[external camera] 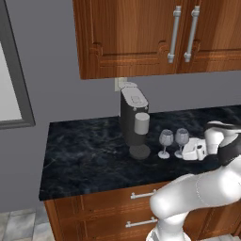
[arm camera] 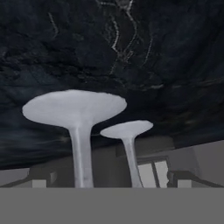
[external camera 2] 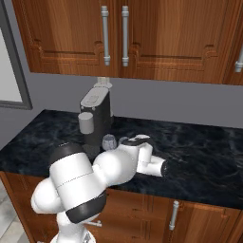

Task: Retrieve the wine glasses from the counter and place one next to each plate.

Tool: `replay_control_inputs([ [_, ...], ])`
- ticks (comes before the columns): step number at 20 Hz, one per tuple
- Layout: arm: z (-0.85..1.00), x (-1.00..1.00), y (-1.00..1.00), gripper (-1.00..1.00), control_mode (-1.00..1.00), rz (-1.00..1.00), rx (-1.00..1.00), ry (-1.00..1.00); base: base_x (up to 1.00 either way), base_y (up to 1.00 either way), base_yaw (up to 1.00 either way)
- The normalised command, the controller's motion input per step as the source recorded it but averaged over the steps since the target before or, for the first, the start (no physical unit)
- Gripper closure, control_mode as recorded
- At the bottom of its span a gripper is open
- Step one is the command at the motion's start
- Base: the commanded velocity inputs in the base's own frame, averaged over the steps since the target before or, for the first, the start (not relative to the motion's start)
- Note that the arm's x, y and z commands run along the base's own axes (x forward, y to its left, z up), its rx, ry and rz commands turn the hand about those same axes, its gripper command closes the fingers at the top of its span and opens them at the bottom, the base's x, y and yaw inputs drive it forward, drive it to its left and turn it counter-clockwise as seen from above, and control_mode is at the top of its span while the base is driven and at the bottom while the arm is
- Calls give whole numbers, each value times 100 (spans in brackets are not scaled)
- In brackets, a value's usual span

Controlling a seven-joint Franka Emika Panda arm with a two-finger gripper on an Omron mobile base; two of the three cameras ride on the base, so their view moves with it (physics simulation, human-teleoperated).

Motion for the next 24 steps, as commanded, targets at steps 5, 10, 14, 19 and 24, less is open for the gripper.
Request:
replay_control_inputs([
  [5, 0, 17, 3, 100, -100, -5, 0, 0, 0, 0, 0],
  [10, 0, 0, 0, 100, -100, -4, 0, 0, 0, 0, 0],
  [14, 1, -2, 0, 100, -100, -5, 2, -6, 0, 0, 0],
  [19, 46, -24, 0, 100, -100, -8, 0, -13, 0, 0, 0],
  [24, 90, -39, 0, 100, -100, -9, 0, -16, 0, 0, 0],
])
